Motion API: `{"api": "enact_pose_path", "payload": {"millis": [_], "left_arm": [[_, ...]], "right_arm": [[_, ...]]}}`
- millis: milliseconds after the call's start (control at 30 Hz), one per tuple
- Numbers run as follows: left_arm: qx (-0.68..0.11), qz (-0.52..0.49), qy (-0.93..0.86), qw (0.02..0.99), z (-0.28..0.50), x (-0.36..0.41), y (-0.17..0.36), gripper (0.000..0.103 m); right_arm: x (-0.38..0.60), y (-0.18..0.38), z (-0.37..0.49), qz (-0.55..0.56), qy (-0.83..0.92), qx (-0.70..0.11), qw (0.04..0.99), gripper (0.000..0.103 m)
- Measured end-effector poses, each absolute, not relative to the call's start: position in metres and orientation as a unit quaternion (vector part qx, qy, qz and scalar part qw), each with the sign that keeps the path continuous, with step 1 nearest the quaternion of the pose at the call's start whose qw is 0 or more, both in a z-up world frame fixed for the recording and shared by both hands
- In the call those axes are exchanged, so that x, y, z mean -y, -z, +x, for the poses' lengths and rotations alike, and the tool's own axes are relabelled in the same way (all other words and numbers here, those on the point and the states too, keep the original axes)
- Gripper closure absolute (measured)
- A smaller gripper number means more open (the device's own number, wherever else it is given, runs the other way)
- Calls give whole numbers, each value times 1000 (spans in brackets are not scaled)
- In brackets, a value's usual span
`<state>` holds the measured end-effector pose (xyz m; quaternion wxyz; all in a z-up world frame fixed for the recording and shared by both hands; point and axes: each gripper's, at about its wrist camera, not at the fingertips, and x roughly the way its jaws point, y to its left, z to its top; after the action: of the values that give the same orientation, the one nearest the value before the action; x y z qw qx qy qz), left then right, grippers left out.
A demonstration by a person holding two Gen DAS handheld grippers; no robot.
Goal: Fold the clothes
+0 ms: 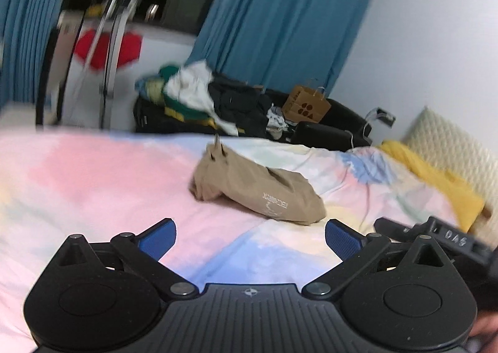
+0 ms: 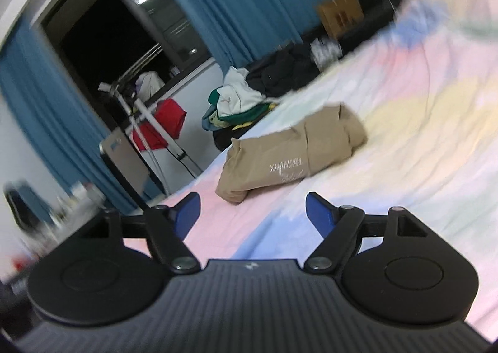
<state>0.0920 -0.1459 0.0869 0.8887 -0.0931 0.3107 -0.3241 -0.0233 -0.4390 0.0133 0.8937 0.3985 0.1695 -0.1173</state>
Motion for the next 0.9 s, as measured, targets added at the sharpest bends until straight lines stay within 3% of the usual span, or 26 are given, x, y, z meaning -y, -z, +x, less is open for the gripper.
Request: {"api": "enact_pose_path", "payload": {"millis": [267, 500, 600, 667, 700, 733, 767, 900], "left_arm": [[-406, -309, 324, 797, 205, 180, 16, 2], [-423, -357, 311, 772, 296, 250, 82, 4], [-423, -364, 300, 774, 330, 268, 98, 11], [-421, -366, 293, 776, 348, 276, 104, 21], [-421, -366, 288, 779, 356, 279, 106, 26], [-425, -362, 277, 782, 363, 282, 106, 41], [-427, -359, 274, 783, 366, 284, 106, 51], [-415, -342, 275, 797, 371, 293, 95, 68]], "right_arm": [[513, 91, 51, 618, 110, -116, 770, 25], [556, 164, 131, 676, 125, -94, 721, 26], [570, 174, 149, 666, 123, -70, 732, 27], [578, 174, 157, 656, 122, -54, 743, 28], [580, 171, 160, 647, 124, -53, 750, 37], [580, 168, 162, 636, 130, -53, 759, 59], [580, 164, 163, 623, 136, -53, 768, 67], [578, 140, 160, 578, 151, -43, 801, 79]]}}
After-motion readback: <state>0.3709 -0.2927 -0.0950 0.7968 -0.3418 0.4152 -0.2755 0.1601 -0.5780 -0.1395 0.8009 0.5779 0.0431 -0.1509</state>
